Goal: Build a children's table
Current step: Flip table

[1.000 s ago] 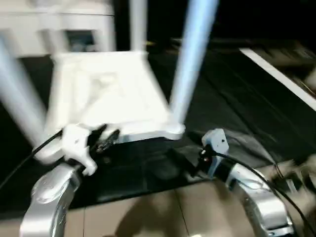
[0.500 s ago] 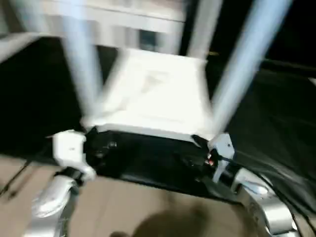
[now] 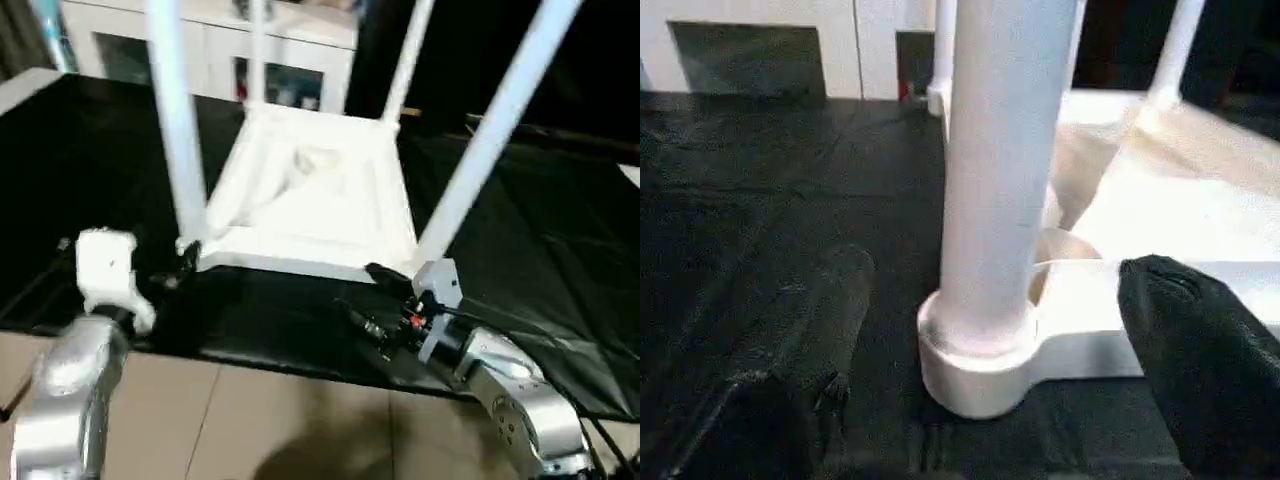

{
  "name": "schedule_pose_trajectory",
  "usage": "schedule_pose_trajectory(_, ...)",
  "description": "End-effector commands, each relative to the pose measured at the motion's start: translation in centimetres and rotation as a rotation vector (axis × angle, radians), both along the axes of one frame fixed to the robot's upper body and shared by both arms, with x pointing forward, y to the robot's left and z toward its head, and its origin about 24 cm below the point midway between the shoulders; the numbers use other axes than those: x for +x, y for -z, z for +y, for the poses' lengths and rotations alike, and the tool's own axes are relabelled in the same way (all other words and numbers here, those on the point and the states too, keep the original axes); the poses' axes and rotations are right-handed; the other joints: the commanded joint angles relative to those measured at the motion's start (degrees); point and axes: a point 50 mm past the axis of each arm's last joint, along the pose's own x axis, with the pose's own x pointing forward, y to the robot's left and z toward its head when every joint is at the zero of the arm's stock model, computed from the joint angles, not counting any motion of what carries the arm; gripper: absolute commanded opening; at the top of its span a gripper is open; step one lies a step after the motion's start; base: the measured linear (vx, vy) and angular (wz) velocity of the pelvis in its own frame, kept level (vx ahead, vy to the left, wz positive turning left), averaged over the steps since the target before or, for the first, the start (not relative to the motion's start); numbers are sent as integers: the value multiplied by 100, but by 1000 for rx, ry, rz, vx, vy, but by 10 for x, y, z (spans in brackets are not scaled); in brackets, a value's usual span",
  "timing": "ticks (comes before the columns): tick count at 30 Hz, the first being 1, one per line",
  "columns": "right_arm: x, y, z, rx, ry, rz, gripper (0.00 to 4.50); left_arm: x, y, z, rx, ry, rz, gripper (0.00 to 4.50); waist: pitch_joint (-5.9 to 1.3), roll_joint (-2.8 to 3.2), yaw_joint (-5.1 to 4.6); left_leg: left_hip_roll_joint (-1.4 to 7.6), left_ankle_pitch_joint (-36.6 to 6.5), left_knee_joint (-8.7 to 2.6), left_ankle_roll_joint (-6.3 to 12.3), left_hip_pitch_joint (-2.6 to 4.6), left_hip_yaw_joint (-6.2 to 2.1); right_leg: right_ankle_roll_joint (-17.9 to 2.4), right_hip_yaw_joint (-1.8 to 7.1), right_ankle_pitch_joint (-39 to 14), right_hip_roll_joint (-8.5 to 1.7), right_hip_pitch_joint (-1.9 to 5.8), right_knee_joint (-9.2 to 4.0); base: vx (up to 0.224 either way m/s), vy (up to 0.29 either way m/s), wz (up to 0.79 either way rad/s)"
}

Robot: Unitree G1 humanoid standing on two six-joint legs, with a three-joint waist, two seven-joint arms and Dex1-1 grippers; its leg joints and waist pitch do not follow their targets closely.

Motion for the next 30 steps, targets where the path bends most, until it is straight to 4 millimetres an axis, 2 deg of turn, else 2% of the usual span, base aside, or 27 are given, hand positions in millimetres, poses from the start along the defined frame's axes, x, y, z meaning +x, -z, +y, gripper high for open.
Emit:
schedule_pose_trajectory(1,4,-4,1,-4,-22,4,450,11,4,-1,20,36,47,443,-293,167,-10,367,-311,-533,88,-53,-216,-828,425,-505,-691,185,-423,0,0,0)
schedule_pose_trajectory(2,5,-5,2,-6,-26,3,450,18,3,1,26,48,54,443,-308,159,-2,341,-159,-515,143,-30,-199,-859,421,-307,-675,171,-408,0,0,0)
schedule_pose_trajectory(4,6,-6,4,-9,-46,1,450,25,3,3,30,55,66,443,-349,160,7,344,170,-489,222,-53,-200,-953,413,211,-676,198,-339,0,0,0)
schedule_pose_trajectory(5,5,-6,5,-14,-54,5,450,29,3,2,26,72,66,443,-354,146,15,343,349,-481,285,-90,-199,-1019,406,483,-674,213,-307,0,0,0)
schedule_pose_trajectory(9,4,-5,9,-29,-98,16,450,41,4,-2,22,121,80,443,-364,181,20,365,426,-468,360,-81,-199,-1193,388,780,-688,215,-277,0,0,0)
schedule_pose_trajectory(12,6,-4,12,-45,-111,12,450,52,4,-4,-7,124,75,443,-339,193,17,371,118,-489,302,-74,-192,-1232,386,426,-706,215,-333,0,0,0)
schedule_pose_trajectory(13,8,-5,14,-47,-125,16,450,60,4,-5,-39,117,73,427,-330,193,13,368,17,-503,254,-73,-198,-1221,384,251,-705,220,-354,0,0,0)
schedule_pose_trajectory(16,9,-7,17,-37,-147,16,450,67,3,-4,-44,92,72,405,-316,182,27,395,-179,-516,146,-69,-205,-1181,389,-70,-733,224,-378,0,0,0)
schedule_pose_trajectory(19,11,-9,20,-48,-159,6,450,76,5,-3,-40,87,84,380,-336,183,28,394,-56,-507,132,-78,-210,-1118,393,-7,-737,235,-365,0,0,0)
schedule_pose_trajectory(22,12,-10,21,-56,-169,2,450,79,7,-4,-57,80,102,367,-352,198,28,402,99,-497,149,-78,-213,-1191,389,275,-750,235,-325,0,0,0)
schedule_pose_trajectory(24,13,-10,22,-51,-172,1,450,80,9,-4,-61,66,110,340,-353,175,34,401,147,-490,185,-79,-204,-1258,389,407,-748,237,-311,0,0,0)
schedule_pose_trajectory(26,13,-10,22,-49,-179,0,450,81,10,-3,-67,57,106,335,-350,182,34,404,127,-494,201,-85,-206,-1272,386,388,-752,240,-317,0,0,0)
schedule_pose_trajectory(27,13,-10,22,-49,-182,-2,450,81,10,-3,-73,54,105,331,-346,167,31,403,100,-493,205,-86,-200,-1268,390,355,-752,239,-327,0,0,0)
schedule_pose_trajectory(30,13,-11,22,-47,-183,-7,450,82,10,-2,-83,47,98,292,-336,166,37,407,10,-501,186,-84,-201,-1248,391,158,-758,237,-345,0,0,0)
